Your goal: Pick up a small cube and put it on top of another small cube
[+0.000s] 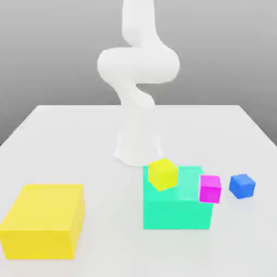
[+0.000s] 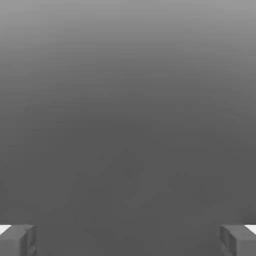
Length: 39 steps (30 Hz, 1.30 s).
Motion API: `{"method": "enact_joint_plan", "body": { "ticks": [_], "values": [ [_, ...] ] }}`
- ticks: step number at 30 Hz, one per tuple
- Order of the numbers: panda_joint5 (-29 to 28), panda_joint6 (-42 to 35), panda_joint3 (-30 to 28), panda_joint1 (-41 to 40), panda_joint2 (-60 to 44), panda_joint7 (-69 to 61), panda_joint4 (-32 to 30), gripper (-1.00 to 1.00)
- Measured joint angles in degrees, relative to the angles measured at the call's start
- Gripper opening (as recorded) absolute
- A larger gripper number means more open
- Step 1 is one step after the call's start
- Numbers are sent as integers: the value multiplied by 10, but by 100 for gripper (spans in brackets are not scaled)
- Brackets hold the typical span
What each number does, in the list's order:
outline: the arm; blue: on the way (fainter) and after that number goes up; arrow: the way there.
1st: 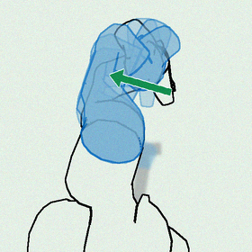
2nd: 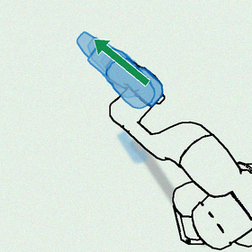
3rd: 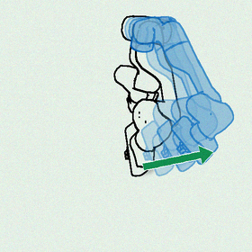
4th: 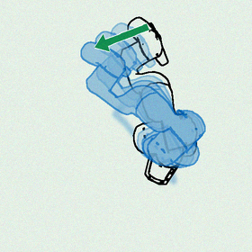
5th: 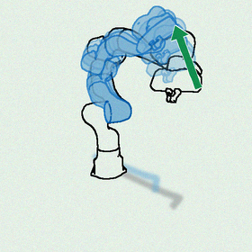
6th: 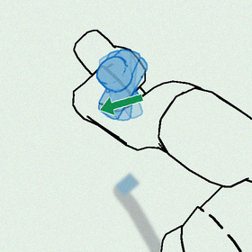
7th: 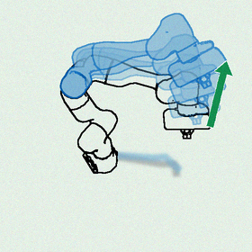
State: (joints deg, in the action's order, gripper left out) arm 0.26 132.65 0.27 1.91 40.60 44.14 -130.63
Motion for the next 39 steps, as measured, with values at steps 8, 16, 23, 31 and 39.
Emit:
{"method": "enact_joint_plan", "body": {
  "ticks": [8, 16, 23, 31, 39],
  "values": [
    [12, 28, 21, 50, -170, -58, 37, 0],
    [7, 56, 56, 90, -336, -102, 74, 0],
    [-20, 80, 78, 139, -482, -125, 106, 0],
    [-70, 106, 95, 191, -651, -141, 143, 0],
    [-102, 169, 82, 219, -771, -133, 170, -100]
  ]
}}
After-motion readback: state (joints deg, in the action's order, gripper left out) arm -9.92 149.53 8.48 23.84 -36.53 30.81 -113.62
